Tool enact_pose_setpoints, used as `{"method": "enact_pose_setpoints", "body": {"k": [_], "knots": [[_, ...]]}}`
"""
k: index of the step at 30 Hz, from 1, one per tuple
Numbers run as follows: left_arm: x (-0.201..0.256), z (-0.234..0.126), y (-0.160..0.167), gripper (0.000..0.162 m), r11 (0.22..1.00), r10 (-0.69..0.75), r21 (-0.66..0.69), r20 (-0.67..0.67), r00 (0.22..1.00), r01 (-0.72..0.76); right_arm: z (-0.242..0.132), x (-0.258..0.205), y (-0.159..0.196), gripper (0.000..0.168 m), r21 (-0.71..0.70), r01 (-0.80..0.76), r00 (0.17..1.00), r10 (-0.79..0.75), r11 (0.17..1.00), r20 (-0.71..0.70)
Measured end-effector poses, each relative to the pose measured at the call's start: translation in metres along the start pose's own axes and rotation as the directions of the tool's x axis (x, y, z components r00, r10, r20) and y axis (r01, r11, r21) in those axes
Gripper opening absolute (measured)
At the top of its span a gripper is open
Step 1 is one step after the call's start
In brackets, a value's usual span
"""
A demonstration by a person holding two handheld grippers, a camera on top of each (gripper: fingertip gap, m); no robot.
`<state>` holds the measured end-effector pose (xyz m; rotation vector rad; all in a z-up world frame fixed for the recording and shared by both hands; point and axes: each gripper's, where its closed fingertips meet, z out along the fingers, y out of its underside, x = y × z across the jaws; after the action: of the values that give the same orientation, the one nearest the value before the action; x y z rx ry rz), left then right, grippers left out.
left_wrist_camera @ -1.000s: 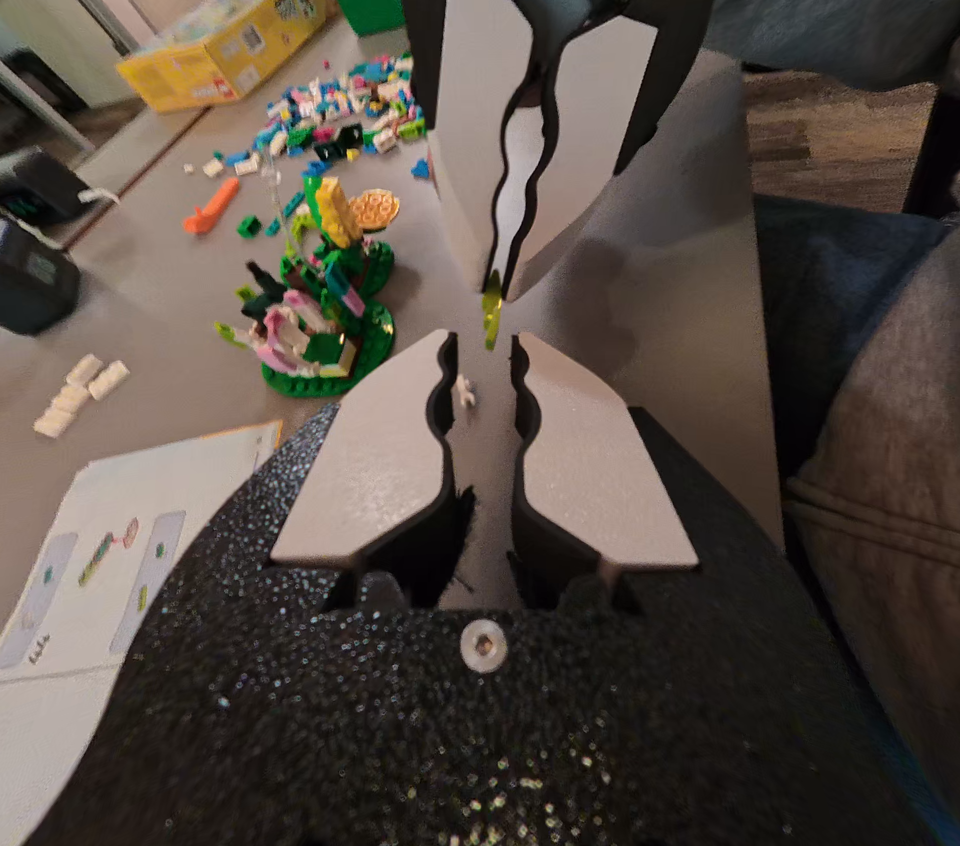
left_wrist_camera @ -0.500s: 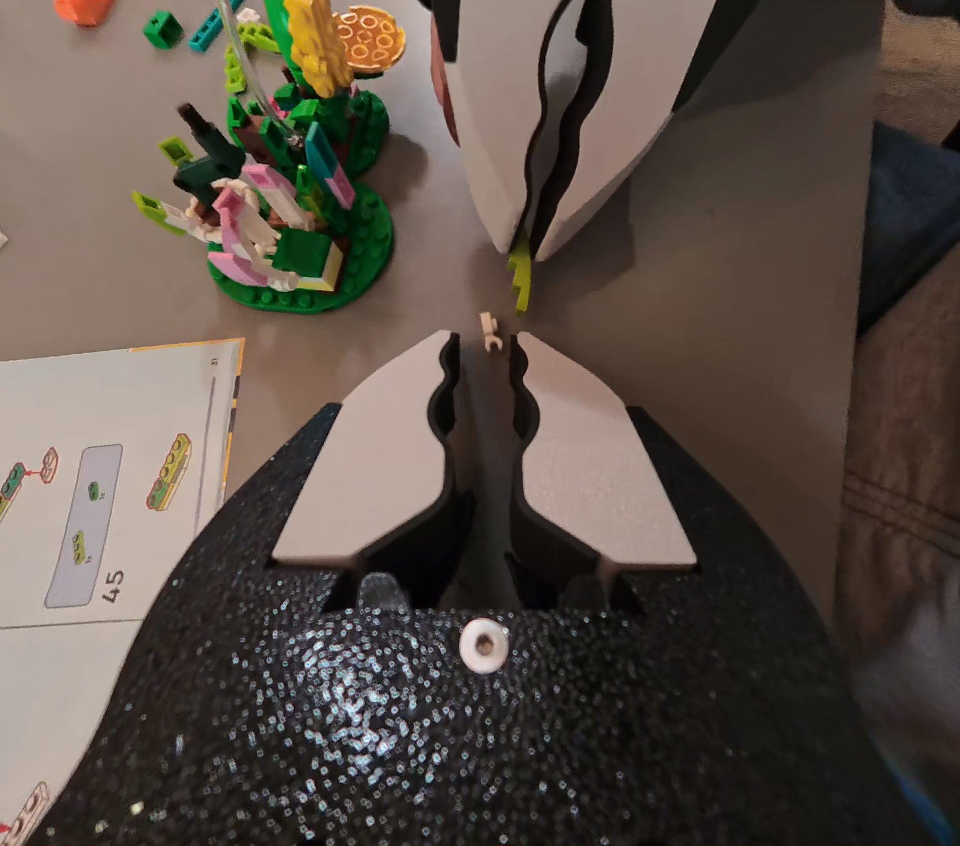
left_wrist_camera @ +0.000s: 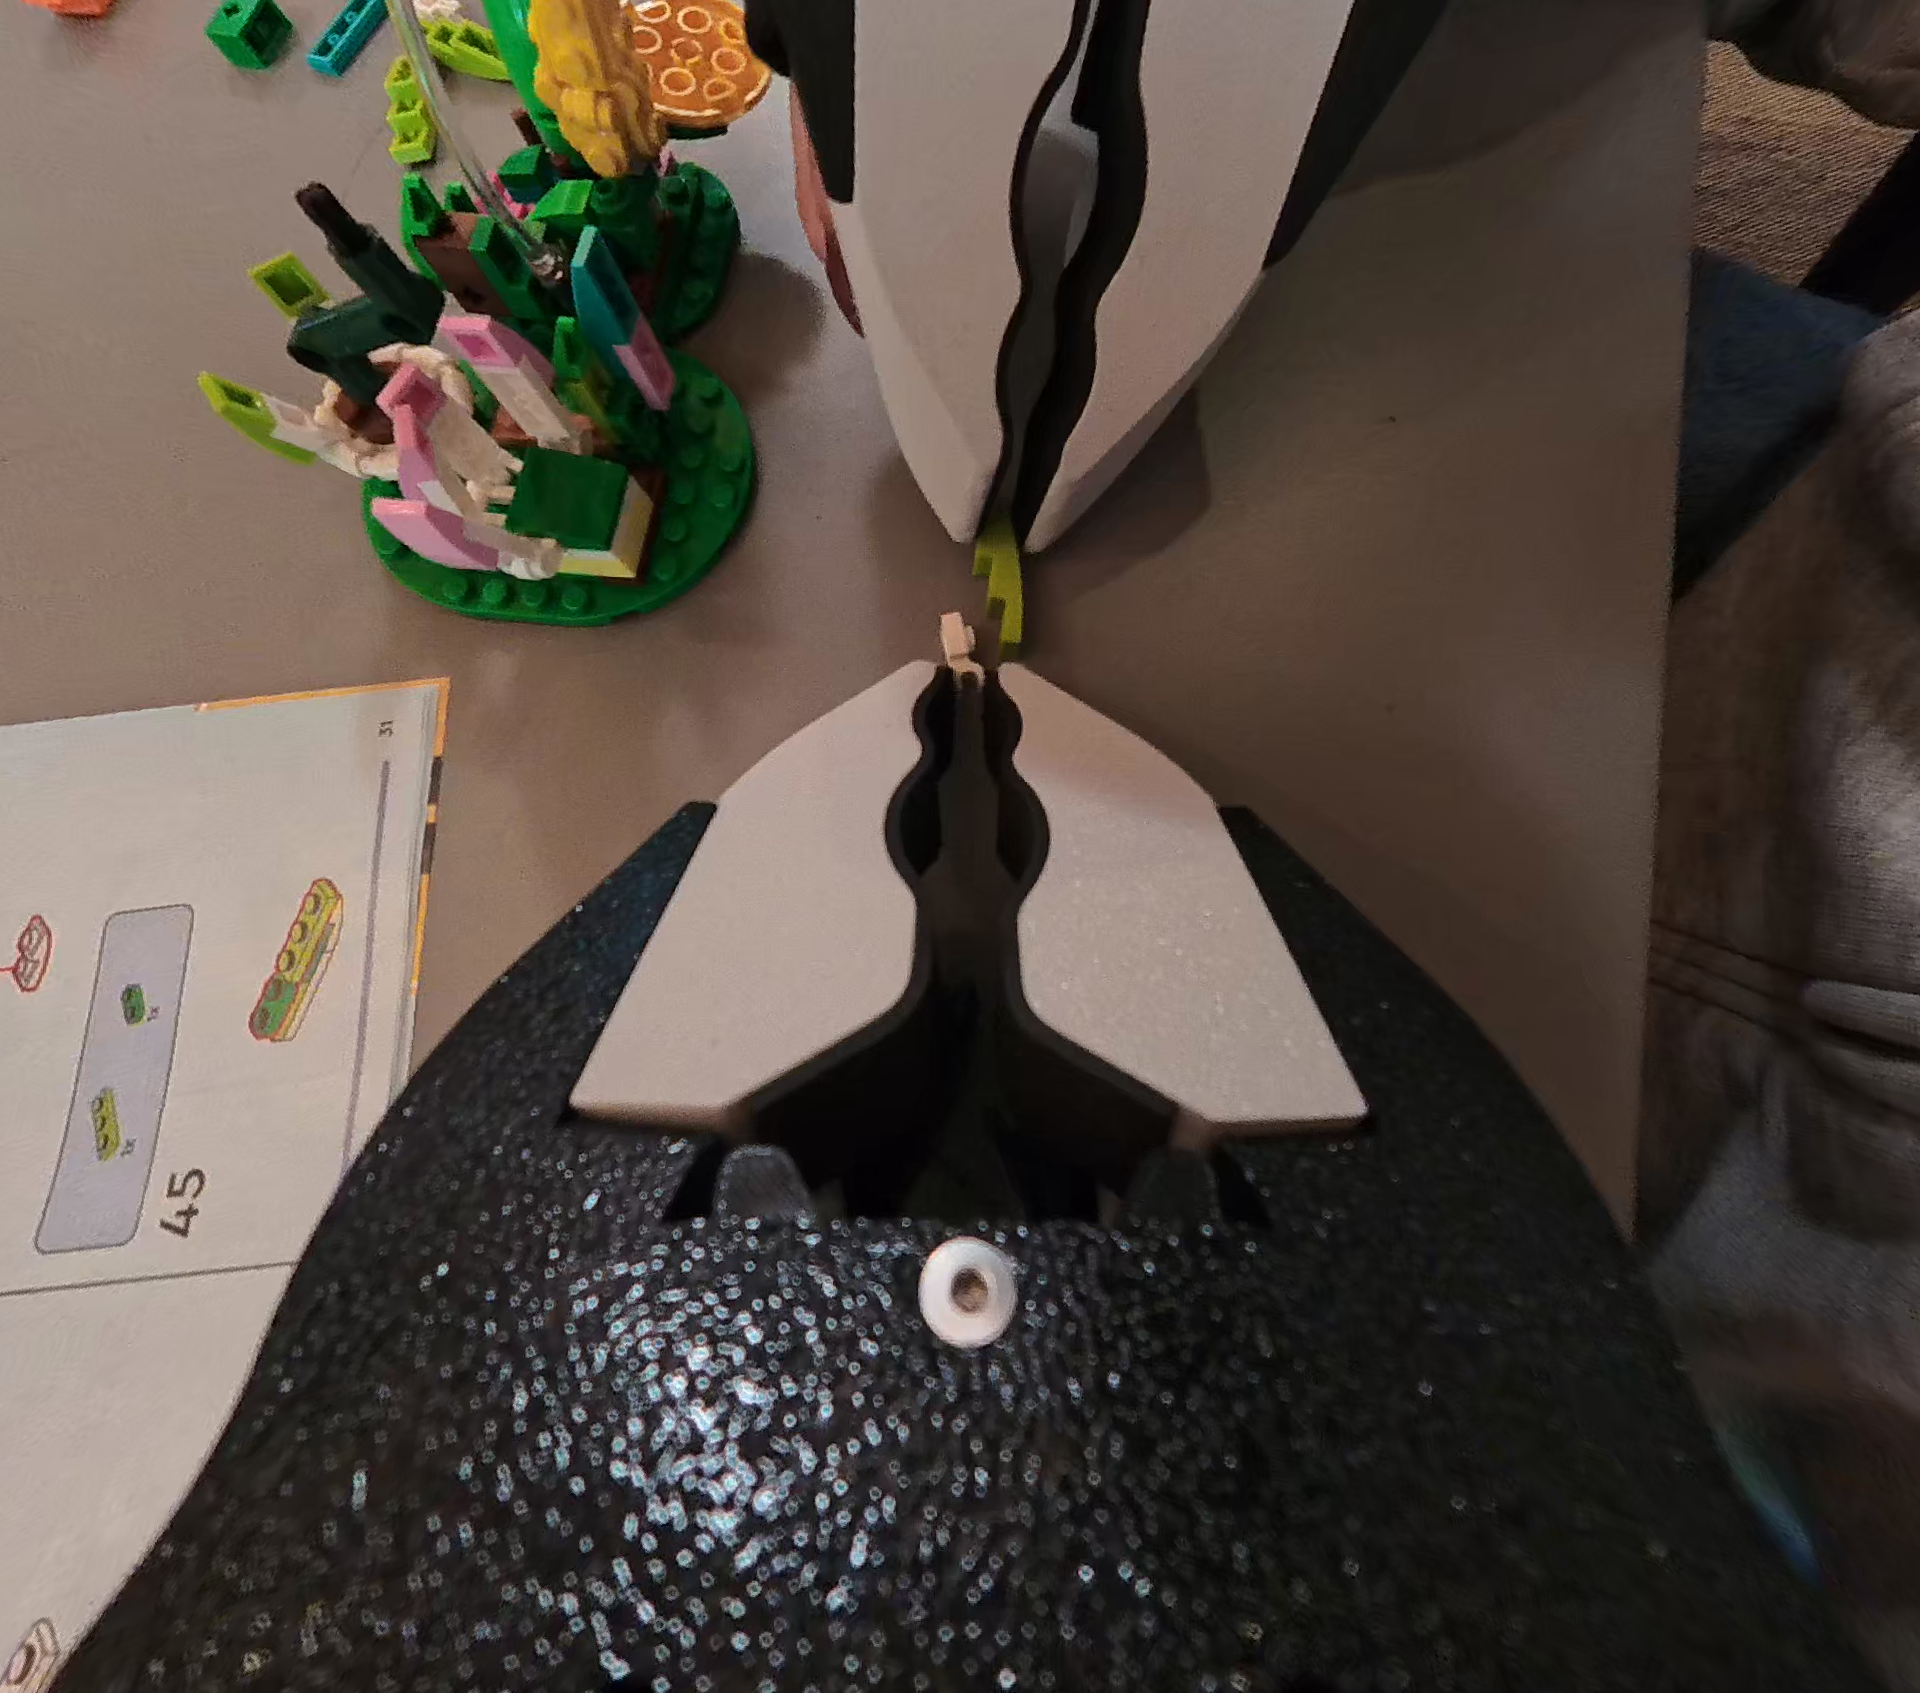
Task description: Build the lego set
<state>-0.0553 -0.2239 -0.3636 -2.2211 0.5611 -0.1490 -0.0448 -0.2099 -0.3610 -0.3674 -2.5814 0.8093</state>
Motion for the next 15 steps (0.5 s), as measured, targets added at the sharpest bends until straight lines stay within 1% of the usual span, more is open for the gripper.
{"method": "enact_pose_setpoints", "body": {"k": [5,10,15], "knots": [[-0.0002,0.0005,-0.0004,0.005,1.000,0.016,0.000,0.002,1.000,-0.016,-0.0003,0.0002,0.0005,0.005,-0.024,0.009,1.000,-0.010,1.000,-0.003],[0.0018,0.0003,-0.0004,0.005,1.000,0.015,-0.004,-0.029,0.999,-0.015,-0.0010,0.0006,0.0015,0.005,-0.062,0.005,1.000,-0.005,0.998,-0.008],[0.0029,0.0003,0.0000,0.005,1.000,-0.012,-0.022,-0.052,0.999,0.011,-0.0019,-0.0006,0.0021,0.005,-0.096,-0.007,1.000,0.008,0.995,0.002]]}}
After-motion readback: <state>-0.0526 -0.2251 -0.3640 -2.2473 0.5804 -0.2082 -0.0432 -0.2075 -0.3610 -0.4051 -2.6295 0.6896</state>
